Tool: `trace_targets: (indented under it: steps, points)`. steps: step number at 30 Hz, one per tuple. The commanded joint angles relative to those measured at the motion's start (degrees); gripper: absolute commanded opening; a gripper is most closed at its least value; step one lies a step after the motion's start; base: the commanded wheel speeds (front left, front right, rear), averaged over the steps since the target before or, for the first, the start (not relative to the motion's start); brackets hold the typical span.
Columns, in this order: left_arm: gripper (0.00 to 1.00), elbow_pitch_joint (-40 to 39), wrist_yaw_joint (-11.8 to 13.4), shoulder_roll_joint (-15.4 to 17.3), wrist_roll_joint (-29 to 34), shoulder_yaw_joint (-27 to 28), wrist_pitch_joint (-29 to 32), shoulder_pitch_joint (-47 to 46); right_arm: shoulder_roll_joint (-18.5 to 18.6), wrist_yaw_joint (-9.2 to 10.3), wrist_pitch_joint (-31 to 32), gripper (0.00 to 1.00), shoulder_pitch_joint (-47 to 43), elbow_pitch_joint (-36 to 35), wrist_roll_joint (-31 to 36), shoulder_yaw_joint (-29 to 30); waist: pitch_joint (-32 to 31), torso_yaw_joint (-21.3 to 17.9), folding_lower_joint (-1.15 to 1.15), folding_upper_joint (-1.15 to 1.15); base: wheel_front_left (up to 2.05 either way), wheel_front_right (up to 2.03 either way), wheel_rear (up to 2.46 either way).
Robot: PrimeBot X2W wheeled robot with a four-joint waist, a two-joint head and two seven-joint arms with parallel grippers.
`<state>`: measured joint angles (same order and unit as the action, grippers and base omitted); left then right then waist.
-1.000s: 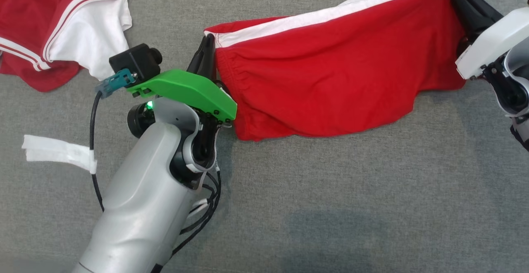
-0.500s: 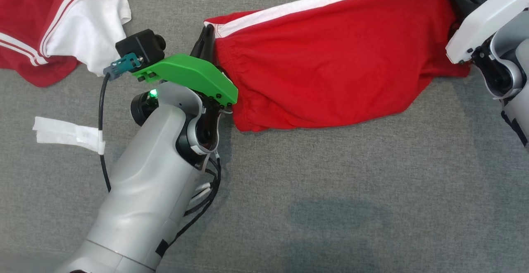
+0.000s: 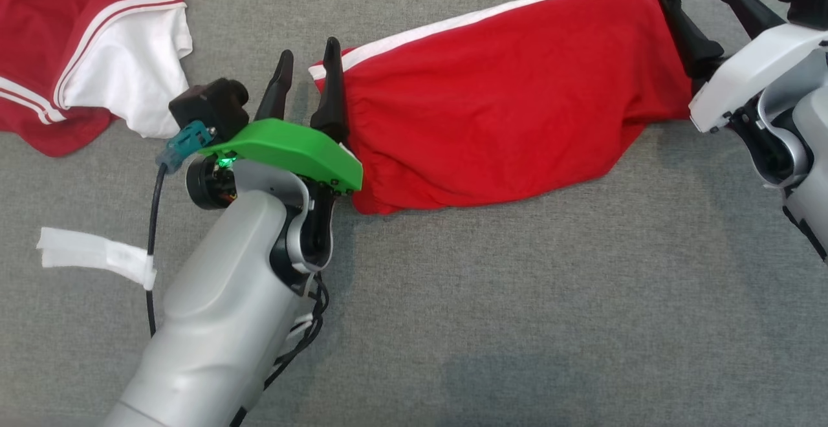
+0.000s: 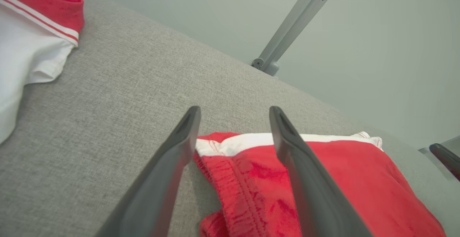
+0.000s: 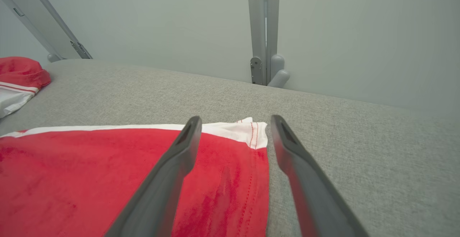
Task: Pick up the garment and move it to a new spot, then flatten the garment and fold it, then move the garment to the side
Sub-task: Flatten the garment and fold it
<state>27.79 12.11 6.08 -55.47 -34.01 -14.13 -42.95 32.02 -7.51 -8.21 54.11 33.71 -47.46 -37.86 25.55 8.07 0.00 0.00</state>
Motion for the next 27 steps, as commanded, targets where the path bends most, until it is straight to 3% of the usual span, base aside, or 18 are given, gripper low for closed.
trace_targets:
  steps: [1, 7, 12, 17, 22, 25, 26, 27]
  points:
    - [1.00, -1.65, 0.24, 0.97, 2.19, -0.53, -0.48, 1.35, 0.96, 0.04, 0.47, 1.00, -1.18, -0.71, 0.08, 0.14, -1.72, -1.25, 0.00, 0.00, 0.00, 0.00, 0.00]
    - [1.00, -15.20, 3.28, 5.81, 11.53, 0.11, -1.06, 9.22, 2.06, 0.04, 6.75, 1.00, -4.54, -1.88, 1.73, 2.45, -3.02, -1.22, 0.00, 0.00, 0.00, 0.00, 0.00]
    - [1.00, -24.73, 4.65, 7.35, 18.81, 1.86, -0.97, 16.25, 0.19, 0.04, 11.56, 1.00, -4.57, 1.16, 3.83, 6.06, -1.74, 1.20, 0.00, 0.00, 0.00, 0.00, 0.00]
    - [1.00, -27.03, 3.92, 6.87, 22.73, 2.70, -0.98, 19.57, -1.81, 0.04, 14.46, 1.00, -2.90, 4.98, 5.79, 8.28, -0.41, 3.29, 0.00, 0.00, 0.00, 0.00, 0.00]
    - [1.00, -27.27, 1.63, 4.62, 25.96, 3.56, -0.99, 21.75, -3.56, 0.04, 16.63, 1.00, -1.78, 10.50, 8.50, 10.05, -0.14, 5.43, 0.00, 0.00, 0.00, 0.00, 0.00]
    - [1.00, -26.59, -0.04, 3.10, 26.88, 3.98, -0.99, 22.99, -5.85, 0.00, 18.59, 1.00, -2.71, 12.70, 6.78, 10.74, -0.82, 5.95, 0.00, 0.00, 0.00, 0.00, 0.00]
    - [1.00, -26.30, -0.58, 2.77, 27.28, 4.22, -0.99, 23.31, -6.57, 0.00, 19.47, 0.94, -3.33, 12.53, 5.64, 10.75, -1.07, 5.96, 0.00, 0.00, 0.00, 0.00, 0.00]
    - [1.00, -26.05, -1.18, 2.46, 27.44, 4.51, -1.00, 23.69, -7.04, -0.01, 20.12, 0.49, -3.88, 11.98, 4.50, 10.62, -1.33, 5.86, 0.00, 0.00, 0.00, 0.00, 0.00]
